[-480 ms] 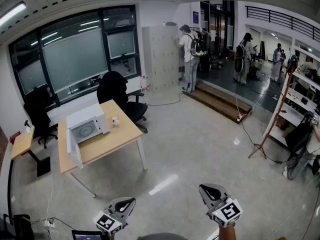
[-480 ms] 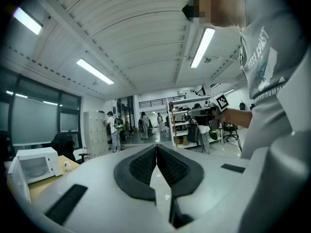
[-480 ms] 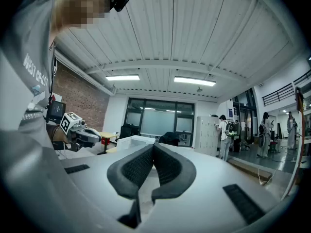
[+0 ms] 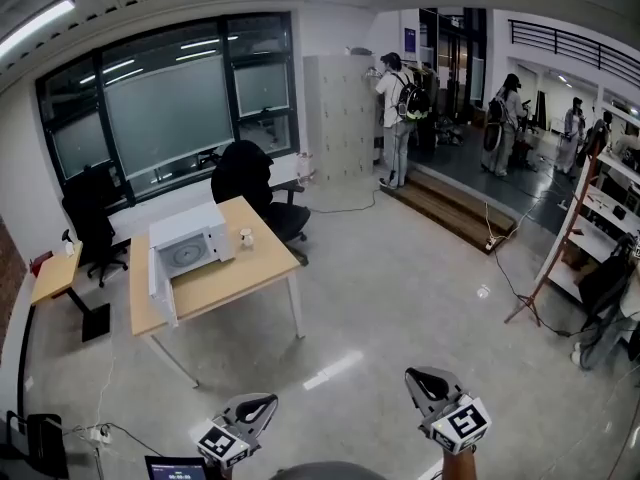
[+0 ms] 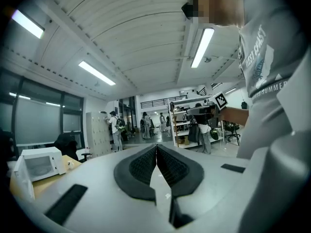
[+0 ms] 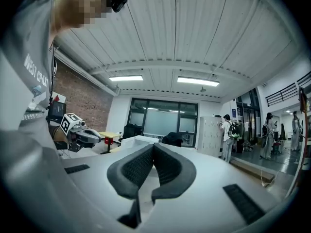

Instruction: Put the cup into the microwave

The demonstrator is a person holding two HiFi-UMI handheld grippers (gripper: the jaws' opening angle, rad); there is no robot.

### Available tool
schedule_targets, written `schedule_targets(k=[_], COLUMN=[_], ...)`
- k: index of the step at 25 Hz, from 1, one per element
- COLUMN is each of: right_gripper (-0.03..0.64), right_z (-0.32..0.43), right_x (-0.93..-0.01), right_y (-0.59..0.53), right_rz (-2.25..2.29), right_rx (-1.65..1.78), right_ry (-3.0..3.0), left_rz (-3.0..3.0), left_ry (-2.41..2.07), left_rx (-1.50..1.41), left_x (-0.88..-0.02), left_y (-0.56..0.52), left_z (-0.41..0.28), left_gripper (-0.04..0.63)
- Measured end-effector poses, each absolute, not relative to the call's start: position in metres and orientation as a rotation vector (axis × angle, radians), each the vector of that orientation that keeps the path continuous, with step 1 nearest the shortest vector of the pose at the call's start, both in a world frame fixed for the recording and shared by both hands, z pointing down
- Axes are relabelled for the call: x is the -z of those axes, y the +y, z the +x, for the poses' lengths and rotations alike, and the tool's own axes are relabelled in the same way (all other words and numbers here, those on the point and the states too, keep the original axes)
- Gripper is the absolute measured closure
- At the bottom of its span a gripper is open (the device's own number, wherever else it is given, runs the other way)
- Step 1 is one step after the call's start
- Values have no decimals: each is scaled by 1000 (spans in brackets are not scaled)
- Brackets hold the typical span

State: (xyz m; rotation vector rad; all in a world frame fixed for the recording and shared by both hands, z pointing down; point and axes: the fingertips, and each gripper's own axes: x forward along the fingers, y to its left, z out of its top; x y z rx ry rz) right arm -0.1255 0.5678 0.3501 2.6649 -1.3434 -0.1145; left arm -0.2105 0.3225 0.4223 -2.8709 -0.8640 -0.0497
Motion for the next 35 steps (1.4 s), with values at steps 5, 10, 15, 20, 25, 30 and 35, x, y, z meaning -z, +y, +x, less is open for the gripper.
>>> schedule_targets(k=[5,10,15,20,25,30,35], right_gripper=[598,597,598,598,598,598,598], right_z=[-130,-136,-137,-133,-133,-129,-126], right_x=[-348,-345,-348,-350,-353,-355,-357], right_y=[565,566,570,572,572,577,579], right_rz=[2667,2685,2694,2700,2711,2725,2736], right_rx=[110,144,113,115,116,106,111], right_ry=[-1373,-1397,-1383,-1386,-1389,-1386,-1398], left_rz=[-2874,-2873,-2877,-2882,-2874,-2869,-2852], left_ry=[-856,-852,-850,-834,-832,-822,-810], left_rx=[45,47,47,51,56,65,60], left_x=[-421,-422,-421,-423,-424,-421,-418], left_y=[320,321,323,323,325,327,328], left_z=[-214,-218,-223,-223,-224,-223,-222], left_gripper=[574,574,574,574,574,574,574])
